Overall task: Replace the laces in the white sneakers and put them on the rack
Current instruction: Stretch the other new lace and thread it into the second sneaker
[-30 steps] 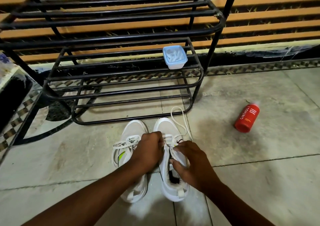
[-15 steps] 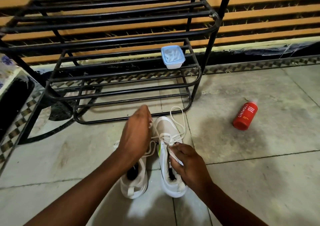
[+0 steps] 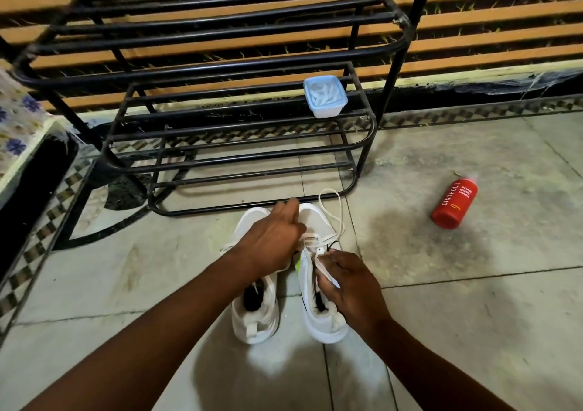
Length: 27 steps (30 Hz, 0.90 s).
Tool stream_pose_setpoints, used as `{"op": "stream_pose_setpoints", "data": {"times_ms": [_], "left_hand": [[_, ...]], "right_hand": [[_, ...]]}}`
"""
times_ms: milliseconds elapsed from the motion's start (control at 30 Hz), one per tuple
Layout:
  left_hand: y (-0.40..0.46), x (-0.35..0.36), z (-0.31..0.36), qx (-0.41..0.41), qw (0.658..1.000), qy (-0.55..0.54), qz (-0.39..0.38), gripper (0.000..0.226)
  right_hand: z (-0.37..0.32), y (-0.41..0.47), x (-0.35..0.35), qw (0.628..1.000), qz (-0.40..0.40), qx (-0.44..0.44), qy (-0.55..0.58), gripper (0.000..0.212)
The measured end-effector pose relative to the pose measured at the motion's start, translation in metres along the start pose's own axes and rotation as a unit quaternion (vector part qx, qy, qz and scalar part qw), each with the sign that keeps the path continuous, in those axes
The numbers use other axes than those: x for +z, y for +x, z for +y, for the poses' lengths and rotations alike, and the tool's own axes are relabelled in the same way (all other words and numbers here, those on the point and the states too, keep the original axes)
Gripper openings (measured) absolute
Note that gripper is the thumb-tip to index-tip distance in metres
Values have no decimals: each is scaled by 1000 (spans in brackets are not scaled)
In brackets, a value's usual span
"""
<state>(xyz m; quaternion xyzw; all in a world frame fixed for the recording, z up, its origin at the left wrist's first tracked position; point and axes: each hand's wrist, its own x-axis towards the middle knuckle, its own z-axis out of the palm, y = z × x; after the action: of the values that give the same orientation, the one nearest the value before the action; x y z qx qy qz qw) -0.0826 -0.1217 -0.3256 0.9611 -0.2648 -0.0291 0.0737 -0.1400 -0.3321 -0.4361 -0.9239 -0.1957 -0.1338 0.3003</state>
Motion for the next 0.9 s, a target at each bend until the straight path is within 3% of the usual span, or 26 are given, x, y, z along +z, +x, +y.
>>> {"op": "stream_pose_setpoints", "data": {"times_ms": [133,200,233,300,333,367,400,433,467,500,533,567,600,667,733,800,867,900], "left_hand": [[-4,-12,3,10,991,107,81,9],[-7,-20,4,-14,981,141,131,26],[-10,-25,4,-60,982,96,149,39],[-14,-40,7,-147,957,-139,208,43],[-12,-47,7,-172,906,-292,254,33],[-9,-52,6,-188,827,-438,297,21],[-5,-57,6,-200,746,-547,324,17],[-3,-61,4,-196,692,-609,335,19],[0,-62,0,-184,690,-615,334,22],[2,-59,-5,-161,744,-562,322,23],[4,-54,-11,-124,839,-444,291,19],[3,-45,-14,-82,931,-282,215,12],[0,-36,-15,-59,984,-117,120,6],[-3,-25,-14,-37,991,126,-17,23],[-2,-20,-4,-20,980,194,-48,28],[2,-18,2,-14,987,158,6,22],[3,-15,1,-60,996,0,61,17],[0,-14,1,-93,985,-114,86,15]], "right_hand": [[-1,1,-1,1000,13,-9,-25,41],[-1,0,-2,999,20,-10,-30,41],[0,0,-2,999,22,-8,-28,41],[0,0,-3,999,23,-6,-24,40],[0,0,-3,999,24,-8,-23,40],[-1,0,-2,999,22,-8,-22,40],[-1,0,-2,1000,22,-7,-18,40],[-2,0,-1,1000,22,-4,-13,40],[-2,1,-1,1000,22,3,-5,40],[-2,0,0,1000,20,11,3,40],[-2,1,-1,1000,18,17,9,40],[-2,1,-1,1000,15,21,11,41],[-1,1,-1,1000,14,20,10,41],[-1,1,0,1000,12,17,7,42],[-1,0,0,1000,17,15,5,41],[-1,0,0,1000,21,15,5,41],[-1,0,0,1000,15,10,0,41],[0,0,-1,1000,11,6,-3,41]]}}
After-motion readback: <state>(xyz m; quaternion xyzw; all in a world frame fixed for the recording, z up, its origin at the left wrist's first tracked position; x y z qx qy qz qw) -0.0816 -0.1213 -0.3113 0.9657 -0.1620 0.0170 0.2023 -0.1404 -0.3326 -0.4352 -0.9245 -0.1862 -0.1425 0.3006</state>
